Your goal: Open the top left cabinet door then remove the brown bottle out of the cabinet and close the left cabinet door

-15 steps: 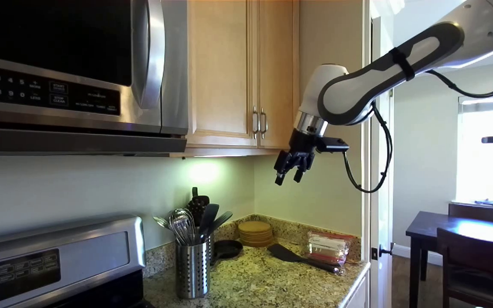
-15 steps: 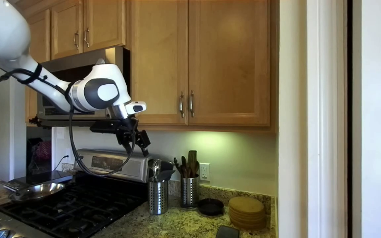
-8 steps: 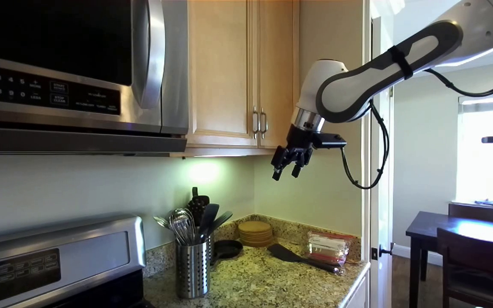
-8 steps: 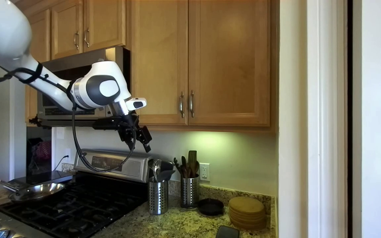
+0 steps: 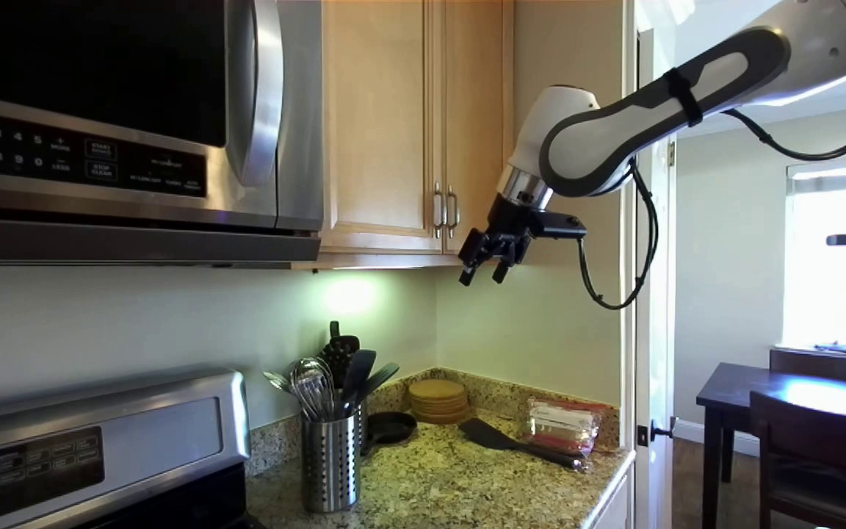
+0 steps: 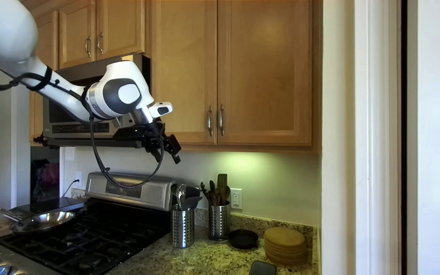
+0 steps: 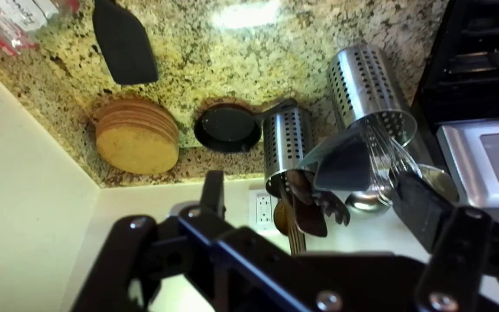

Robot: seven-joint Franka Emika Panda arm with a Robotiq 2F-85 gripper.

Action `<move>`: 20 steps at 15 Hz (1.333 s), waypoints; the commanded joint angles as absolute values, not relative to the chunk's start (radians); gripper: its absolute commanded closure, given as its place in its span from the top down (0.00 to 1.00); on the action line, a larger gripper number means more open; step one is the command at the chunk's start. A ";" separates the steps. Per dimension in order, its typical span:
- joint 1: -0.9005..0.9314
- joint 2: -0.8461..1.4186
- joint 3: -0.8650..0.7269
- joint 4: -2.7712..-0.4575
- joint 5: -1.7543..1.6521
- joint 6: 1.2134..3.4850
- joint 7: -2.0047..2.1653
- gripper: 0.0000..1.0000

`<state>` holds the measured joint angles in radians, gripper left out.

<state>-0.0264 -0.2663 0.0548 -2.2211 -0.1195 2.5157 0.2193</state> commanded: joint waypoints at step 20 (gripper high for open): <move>-0.090 0.042 0.006 -1.756 -0.117 2.828 0.184 0.68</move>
<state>-0.0806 0.0201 0.0127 -1.7849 -0.1381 2.8081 0.2307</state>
